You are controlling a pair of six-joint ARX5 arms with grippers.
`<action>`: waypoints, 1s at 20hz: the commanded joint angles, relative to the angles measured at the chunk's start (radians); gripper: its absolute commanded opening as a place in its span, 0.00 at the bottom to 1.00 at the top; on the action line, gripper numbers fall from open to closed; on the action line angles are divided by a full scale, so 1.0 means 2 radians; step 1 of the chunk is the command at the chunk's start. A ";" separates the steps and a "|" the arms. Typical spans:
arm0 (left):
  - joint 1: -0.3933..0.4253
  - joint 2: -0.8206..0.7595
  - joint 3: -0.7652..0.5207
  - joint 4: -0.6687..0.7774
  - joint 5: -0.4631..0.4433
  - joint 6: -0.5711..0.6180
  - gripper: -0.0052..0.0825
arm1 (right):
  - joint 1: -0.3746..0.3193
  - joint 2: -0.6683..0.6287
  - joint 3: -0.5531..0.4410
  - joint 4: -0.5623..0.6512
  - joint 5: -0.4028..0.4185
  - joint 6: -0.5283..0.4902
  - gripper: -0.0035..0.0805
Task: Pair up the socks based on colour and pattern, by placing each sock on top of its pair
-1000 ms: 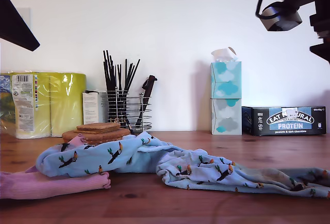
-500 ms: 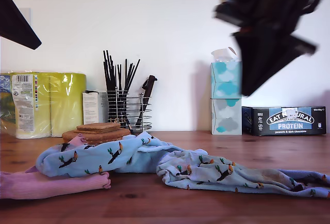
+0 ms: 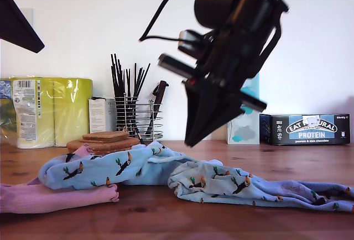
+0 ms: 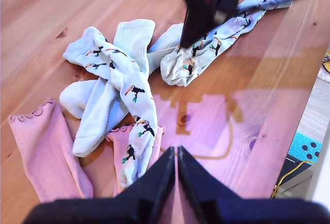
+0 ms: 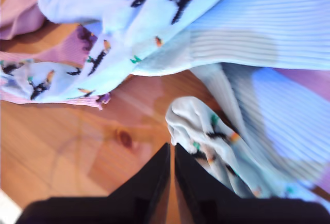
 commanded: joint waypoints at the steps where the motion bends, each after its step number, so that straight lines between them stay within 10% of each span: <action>1: 0.000 0.001 0.002 0.004 0.001 -0.002 0.03 | 0.002 0.035 -0.002 0.003 -0.003 0.002 0.03; 9: 0.000 0.008 0.002 0.036 0.001 -0.002 0.03 | 0.007 0.062 -0.002 -0.019 0.007 -0.042 0.03; 20: 0.001 -0.033 0.019 -0.021 0.006 -0.021 0.03 | 0.102 0.056 -0.004 -0.212 -0.011 -0.133 0.03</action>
